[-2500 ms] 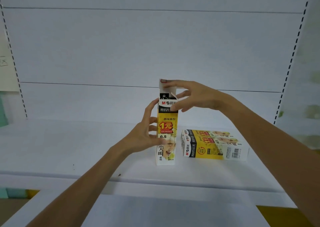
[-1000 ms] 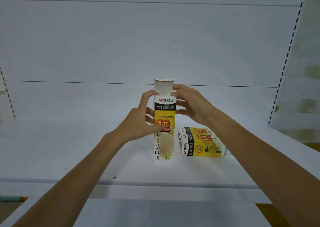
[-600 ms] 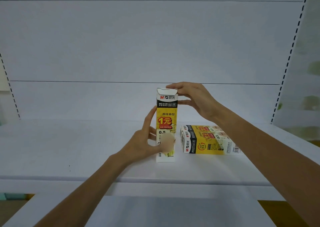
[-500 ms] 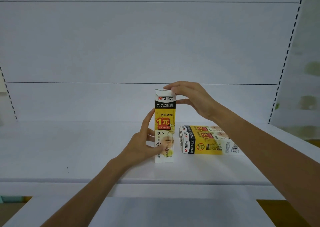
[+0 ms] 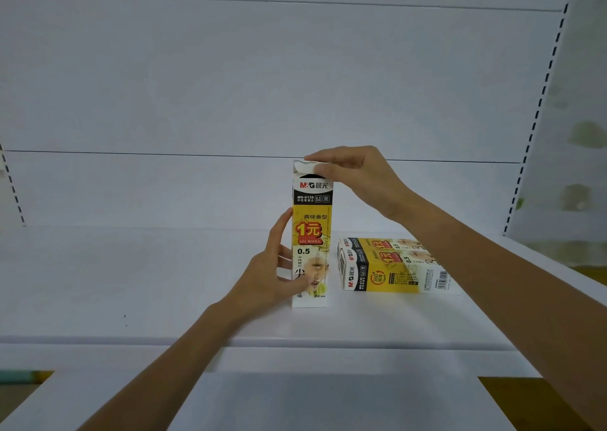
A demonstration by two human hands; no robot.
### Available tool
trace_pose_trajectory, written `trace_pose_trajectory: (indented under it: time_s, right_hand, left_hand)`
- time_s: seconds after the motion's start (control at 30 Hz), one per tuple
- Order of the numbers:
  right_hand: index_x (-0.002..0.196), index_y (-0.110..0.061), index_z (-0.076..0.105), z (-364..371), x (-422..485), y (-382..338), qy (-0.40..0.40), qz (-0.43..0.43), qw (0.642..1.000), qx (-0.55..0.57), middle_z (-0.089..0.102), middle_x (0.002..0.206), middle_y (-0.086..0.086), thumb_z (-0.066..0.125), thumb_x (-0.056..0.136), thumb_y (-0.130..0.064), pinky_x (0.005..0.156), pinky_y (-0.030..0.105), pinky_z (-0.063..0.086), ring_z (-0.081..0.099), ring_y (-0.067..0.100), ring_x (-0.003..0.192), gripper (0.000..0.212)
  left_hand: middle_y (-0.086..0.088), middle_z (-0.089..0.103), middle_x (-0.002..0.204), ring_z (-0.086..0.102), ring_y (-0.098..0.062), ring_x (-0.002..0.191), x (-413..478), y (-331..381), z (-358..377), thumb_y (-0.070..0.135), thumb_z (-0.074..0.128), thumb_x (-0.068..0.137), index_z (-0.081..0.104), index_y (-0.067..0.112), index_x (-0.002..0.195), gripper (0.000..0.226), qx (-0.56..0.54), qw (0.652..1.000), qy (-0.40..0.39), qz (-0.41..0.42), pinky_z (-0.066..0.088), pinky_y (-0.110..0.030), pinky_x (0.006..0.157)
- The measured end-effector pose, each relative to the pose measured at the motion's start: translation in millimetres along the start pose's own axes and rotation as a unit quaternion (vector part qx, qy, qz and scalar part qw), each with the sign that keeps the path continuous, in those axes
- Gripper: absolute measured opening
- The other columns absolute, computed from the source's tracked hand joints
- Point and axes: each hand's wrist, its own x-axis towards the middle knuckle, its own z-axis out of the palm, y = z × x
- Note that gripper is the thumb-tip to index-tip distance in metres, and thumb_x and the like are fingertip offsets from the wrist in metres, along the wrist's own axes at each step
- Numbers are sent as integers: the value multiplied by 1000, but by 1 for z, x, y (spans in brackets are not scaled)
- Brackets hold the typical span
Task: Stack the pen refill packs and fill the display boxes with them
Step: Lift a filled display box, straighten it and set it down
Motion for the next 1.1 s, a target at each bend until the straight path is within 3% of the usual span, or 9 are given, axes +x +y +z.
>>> trace_pose_trajectory:
  time_s: [0.1,0.27,0.47,0.57,0.73,0.87,0.97,1.1]
  right_hand:
    - [95,-29,69,1,-1,1,-10,3,1000,-7,68,99,-13,63,86,-18,98,36,46,60,7,103,15]
    - [100,-26,67,1,-2,3,-9,-6,1000,-26,67,103,-8,63,86,-19,92,29,48,60,4,101,16]
    - [98,-29,67,2,-3,3,-8,-20,999,-35,66,101,-14,66,84,-21,88,22,47,59,2,99,16]
    - [97,-34,65,2,-6,5,-12,-31,999,-35,65,102,-17,72,78,-23,91,27,48,58,1,100,23]
    - [94,-45,61,4,-7,10,-16,-41,997,-57,65,107,-5,75,74,-25,88,38,52,58,6,105,32]
    - [99,-33,65,1,-3,8,-14,-39,999,-33,66,102,-11,62,86,-26,81,24,52,60,5,100,15]
    - [100,-26,66,0,-1,9,-20,-27,999,-3,67,99,-10,55,91,-19,76,23,55,62,11,99,16]
    - [98,-28,68,2,-2,11,-22,-24,999,-4,67,102,-11,56,91,-20,82,31,55,61,13,102,16]
  left_hand:
    - [25,50,100,59,-5,91,0,-1,0,30,73,76,-2,70,115,93,-1,1000,1,-3,53,-15,66]
    - [27,50,99,60,-4,90,-1,0,0,31,72,76,-1,68,116,91,-5,1000,1,2,53,-15,66]
    - [25,49,98,59,-2,89,-1,-1,0,30,72,77,-4,70,114,94,0,1000,0,4,54,-16,67]
    - [24,49,98,59,-2,88,0,-1,0,30,72,77,-2,68,115,92,2,1000,-2,4,54,-17,68]
    - [24,48,96,60,-3,87,0,0,0,29,72,77,-2,68,115,91,1,1000,-2,3,54,-16,66]
    - [21,51,95,60,-7,91,0,-1,-1,30,72,77,-4,69,114,94,3,1000,0,4,54,-16,69]
    - [19,53,96,61,-7,92,0,-2,-1,29,72,77,-3,69,115,94,-4,1000,-4,6,56,-19,71]
    - [21,51,95,60,-4,89,0,-1,-1,27,72,77,0,67,116,90,-2,1000,-4,6,54,-16,68]
